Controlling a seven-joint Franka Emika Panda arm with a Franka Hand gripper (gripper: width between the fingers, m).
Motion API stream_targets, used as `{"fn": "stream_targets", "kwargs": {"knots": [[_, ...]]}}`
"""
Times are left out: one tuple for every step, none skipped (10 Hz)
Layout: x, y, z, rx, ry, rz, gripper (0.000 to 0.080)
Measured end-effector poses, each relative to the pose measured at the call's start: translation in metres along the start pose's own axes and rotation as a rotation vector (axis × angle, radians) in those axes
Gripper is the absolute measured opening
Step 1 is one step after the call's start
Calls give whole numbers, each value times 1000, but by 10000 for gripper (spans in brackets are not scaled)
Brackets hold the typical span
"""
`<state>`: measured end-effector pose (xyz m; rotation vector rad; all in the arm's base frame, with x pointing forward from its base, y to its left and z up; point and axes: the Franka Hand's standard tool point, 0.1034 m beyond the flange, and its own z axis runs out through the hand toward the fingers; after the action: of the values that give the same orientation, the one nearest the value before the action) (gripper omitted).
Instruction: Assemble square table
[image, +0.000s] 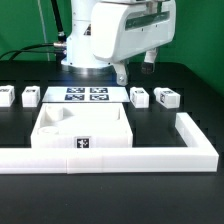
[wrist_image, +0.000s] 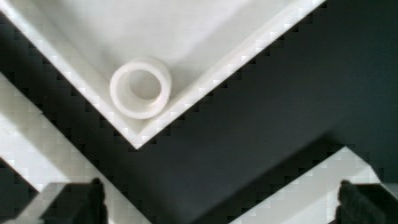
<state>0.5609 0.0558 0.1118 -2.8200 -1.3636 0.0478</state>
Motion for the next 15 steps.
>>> {"fn": "stream_targets", "kwargs": {"knots": [[0, 0, 0, 0, 0, 0, 650], [0, 0, 0, 0, 0, 0, 650], [0, 0, 0, 0, 0, 0, 650], [0, 0, 0, 0, 0, 0, 650], [0, 0, 0, 0, 0, 0, 650], [-1, 0, 1, -3, 3, -15, 650], [-8, -3, 8, -13, 15, -80, 650], [-17, -7, 14, -12, 14, -168, 650], [-26, -8, 22, -5, 8, -272, 650], [-34, -10, 27, -3, 3, -333, 650], [-39, -11, 31, -2, -5, -345, 650], [-38, -10, 30, -3, -4, -343, 650], [-38, -10, 31, -3, -4, -342, 650], [-38, -10, 31, -2, -4, -342, 650], [-39, -9, 32, -11, 3, -384, 650]]}}
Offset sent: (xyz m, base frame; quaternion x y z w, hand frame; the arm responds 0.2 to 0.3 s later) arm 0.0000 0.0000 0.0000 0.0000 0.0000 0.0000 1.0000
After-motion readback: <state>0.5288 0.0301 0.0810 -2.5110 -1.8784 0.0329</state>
